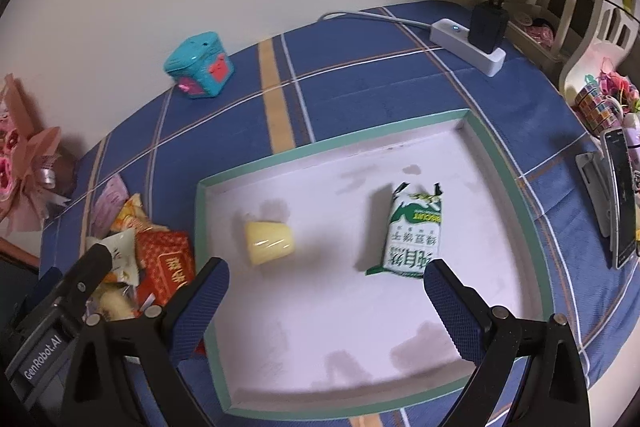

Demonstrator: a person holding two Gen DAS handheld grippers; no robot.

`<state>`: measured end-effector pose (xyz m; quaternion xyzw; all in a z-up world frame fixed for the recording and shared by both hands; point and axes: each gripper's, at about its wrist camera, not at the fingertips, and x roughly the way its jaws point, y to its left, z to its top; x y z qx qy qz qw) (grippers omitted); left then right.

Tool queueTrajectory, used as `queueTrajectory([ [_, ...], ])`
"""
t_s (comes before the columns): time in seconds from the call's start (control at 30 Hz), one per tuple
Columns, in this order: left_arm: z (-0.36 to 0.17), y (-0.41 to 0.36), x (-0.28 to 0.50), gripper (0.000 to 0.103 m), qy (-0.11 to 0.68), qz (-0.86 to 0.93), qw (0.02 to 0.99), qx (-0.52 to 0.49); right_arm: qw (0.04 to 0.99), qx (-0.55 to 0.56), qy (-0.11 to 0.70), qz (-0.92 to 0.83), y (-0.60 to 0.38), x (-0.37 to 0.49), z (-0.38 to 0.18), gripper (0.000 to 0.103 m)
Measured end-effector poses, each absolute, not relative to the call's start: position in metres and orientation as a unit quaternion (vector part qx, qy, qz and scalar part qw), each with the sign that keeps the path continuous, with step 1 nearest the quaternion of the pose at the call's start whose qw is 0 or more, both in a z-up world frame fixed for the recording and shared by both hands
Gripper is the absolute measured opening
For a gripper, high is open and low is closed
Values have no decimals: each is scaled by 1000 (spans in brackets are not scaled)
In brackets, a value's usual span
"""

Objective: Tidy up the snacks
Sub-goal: 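Move both tools back toward the snack pile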

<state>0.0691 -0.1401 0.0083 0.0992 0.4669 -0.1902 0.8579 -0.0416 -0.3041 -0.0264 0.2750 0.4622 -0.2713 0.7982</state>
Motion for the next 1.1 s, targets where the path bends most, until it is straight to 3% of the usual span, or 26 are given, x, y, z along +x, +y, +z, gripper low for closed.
queueTrajectory([
  [0.7,29,2,70,102,467,-83,880,11,838,227,452,-204,-216,-14,0,98],
  [1.1,8,58,72,102,501,-54,863,-35,836,179,500,-139,-138,20,-15,98],
])
